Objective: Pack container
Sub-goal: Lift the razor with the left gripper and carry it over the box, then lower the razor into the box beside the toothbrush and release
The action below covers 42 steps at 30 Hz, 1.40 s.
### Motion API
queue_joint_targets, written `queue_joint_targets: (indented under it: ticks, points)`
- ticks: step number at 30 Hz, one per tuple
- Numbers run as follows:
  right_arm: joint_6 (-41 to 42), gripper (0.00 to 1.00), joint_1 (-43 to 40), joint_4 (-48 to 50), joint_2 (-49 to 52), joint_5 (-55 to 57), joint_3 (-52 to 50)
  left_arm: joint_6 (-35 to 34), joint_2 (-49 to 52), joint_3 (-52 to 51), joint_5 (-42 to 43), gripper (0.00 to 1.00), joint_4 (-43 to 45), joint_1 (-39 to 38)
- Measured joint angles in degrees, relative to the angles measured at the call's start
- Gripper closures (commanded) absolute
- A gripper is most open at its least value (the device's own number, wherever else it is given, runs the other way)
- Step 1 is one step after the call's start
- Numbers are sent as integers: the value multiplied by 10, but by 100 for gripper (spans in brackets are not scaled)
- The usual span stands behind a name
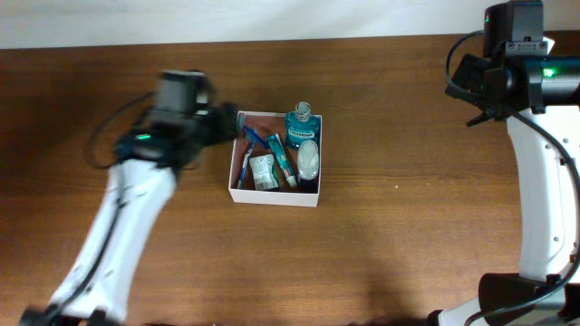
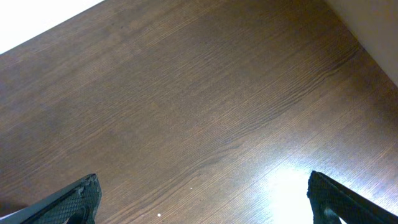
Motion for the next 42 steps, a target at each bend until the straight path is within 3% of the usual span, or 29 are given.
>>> queue_joint_targets:
  ticks: [6,9,12,15,28,42]
  points:
    - [0,1,0,0,0,0,0,0,-75,10,-3,1,-47,102]
    - [0,1,0,0,0,0,0,0,-83,11,16,4,-48,113]
    - [0,1,0,0,0,0,0,-3,-77,11,46,56,-49,105]
    - [0,1,0,0,0,0,0,0,-59,11,63,98,-49,84]
    - [0,1,0,0,0,0,0,27,113,11,60,99,-12,-80]
    - [0,2,0,0,0,0,0,-90,188,11,-76,99,77,-162]
